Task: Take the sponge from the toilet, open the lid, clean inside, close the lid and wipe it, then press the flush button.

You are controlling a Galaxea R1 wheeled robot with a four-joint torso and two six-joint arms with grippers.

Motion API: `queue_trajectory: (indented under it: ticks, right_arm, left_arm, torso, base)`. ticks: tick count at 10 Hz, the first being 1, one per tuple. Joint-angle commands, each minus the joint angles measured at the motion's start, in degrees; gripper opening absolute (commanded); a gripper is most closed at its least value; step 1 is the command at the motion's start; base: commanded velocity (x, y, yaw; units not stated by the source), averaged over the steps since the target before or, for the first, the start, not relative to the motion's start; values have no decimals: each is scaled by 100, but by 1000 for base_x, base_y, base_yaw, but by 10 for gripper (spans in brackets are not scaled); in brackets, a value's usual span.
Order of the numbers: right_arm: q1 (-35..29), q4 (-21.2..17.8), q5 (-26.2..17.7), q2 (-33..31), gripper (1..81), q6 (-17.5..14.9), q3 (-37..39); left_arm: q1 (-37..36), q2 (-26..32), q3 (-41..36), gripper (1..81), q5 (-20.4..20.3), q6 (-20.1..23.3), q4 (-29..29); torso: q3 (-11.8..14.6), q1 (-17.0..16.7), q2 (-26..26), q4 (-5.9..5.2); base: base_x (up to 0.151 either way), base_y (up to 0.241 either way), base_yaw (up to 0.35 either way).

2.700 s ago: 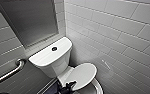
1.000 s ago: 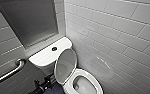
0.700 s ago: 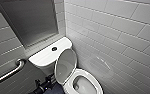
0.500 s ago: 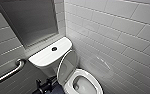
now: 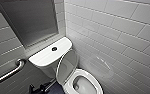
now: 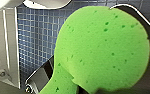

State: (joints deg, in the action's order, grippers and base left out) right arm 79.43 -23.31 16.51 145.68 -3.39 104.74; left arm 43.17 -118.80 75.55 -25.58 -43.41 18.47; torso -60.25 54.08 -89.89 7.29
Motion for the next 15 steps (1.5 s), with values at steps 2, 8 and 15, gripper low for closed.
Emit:
queue_trajectory:
  ticks: [2,8,15]
  right_arm:
    - [60,37,-323,-167,10,5,-78]
    - [78,90,-332,-221,10,-39,-7]
    - [262,318,-403,-361,10,-65,-34]
  left_arm:
    - [-568,-946,47,811,1013,-116,432]
    - [107,-479,215,811,3964,-53,-3200]
    - [1726,-453,66,811,4113,360,-4528]
  torso:
    - [0,0,0,0]
    - [0,0,0,0]
    - [2,0,0,0]
  base:
    - [0,0,0]
    - [0,0,0]
    - [0,0,0]
